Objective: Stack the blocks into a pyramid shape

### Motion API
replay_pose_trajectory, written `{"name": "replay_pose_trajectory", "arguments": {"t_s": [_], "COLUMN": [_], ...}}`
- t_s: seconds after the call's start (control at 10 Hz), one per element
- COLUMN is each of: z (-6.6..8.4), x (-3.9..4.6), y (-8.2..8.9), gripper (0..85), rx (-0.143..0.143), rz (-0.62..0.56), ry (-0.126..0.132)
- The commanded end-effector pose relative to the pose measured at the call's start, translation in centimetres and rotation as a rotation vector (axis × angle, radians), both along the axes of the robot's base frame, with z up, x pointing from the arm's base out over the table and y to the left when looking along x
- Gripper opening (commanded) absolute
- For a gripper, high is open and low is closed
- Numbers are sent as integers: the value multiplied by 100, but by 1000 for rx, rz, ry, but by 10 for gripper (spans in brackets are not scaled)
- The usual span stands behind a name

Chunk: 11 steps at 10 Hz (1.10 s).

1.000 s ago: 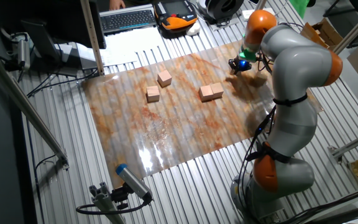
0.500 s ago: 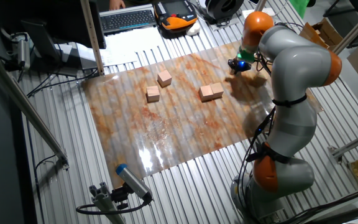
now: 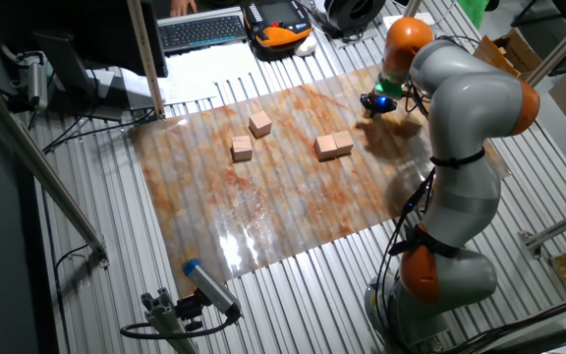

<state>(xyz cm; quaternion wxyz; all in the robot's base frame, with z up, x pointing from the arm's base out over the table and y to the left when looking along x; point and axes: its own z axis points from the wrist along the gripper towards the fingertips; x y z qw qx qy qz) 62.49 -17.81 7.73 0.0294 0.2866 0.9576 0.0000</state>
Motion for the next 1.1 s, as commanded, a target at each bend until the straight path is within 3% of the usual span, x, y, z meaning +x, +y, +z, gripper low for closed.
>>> {"name": "replay_pose_trajectory", "arguments": {"t_s": [0.0,0.1,0.3,0.5,1.0], "z": [-5,-12,16,37,128], "x": [0,1,-1,-2,12], "y": [-2,-4,-15,-35,-79], "gripper": [0,0,0,0,0], "rx": [8,7,-21,-1,1], "rz": [0,0,-9,-3,9], "ry": [2,-2,-12,-11,-17]}}
